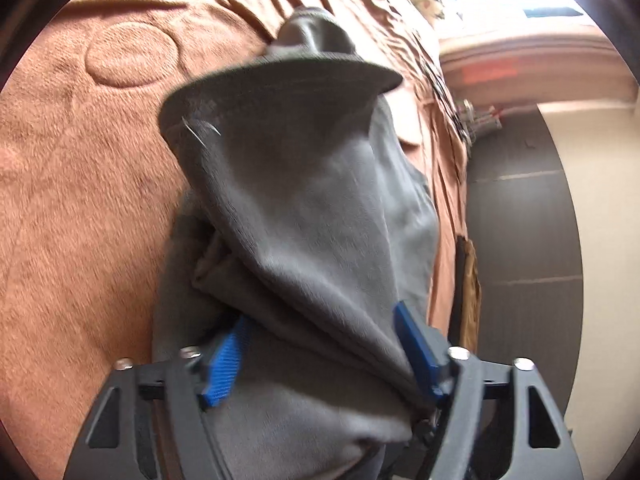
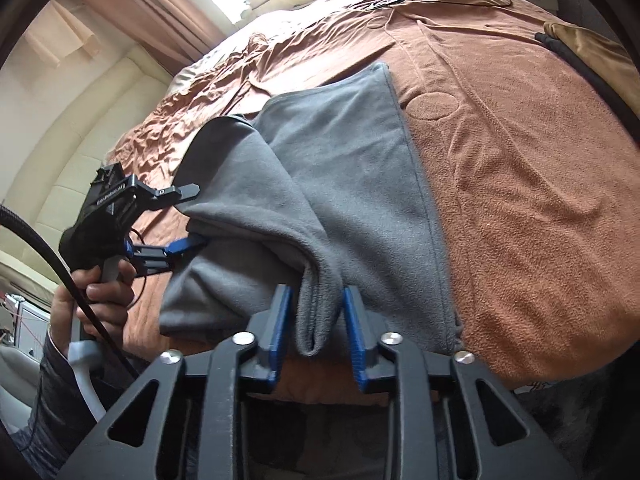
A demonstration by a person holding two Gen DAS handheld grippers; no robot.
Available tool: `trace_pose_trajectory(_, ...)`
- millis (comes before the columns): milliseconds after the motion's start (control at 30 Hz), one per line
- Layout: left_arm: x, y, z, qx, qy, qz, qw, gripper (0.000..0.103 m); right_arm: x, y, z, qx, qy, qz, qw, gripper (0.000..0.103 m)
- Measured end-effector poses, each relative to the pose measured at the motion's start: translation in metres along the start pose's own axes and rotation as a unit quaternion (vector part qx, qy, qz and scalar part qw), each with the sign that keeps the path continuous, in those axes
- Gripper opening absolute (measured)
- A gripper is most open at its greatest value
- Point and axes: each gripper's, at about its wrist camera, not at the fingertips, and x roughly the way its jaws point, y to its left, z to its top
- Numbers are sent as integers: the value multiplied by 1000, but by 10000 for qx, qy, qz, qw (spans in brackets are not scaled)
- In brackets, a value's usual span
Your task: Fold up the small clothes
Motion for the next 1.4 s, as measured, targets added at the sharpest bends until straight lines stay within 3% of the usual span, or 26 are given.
trace_pose_trajectory(100,1,3,7,-122,-6,273,9996,20,0,-2,-1,-52,15,-55,10000,4)
trace_pose_trajectory(133,-1,2,9,-122,-3,254,9996,13,-2,-2,-1,-72,-4,-60,10000,4)
trace_pose_trajectory(167,-4,0,10,-86,-29,178,9998,11,-5,-3,-1,-83,-44,-24,10000,3)
trace_pose_trajectory(333,-28,-39,14,507,-407,-150,9978,9,-13,-7,-5,-94,-148,126,9998,3)
trace_pose_trajectory(567,-38,-116,21,1422,-662,-413,9868,9,-22,-17,-4,-43,-216,294,9993,3)
trace_pose_trajectory(967,18,-180,35,2063,-232,-115,9781,9,-28,-38,-11,227,-235,547,9980,3)
trace_pose_trajectory(1400,110,-197,45,2246,346,419,9729,9,-15,-66,-15,594,-90,683,9959,3)
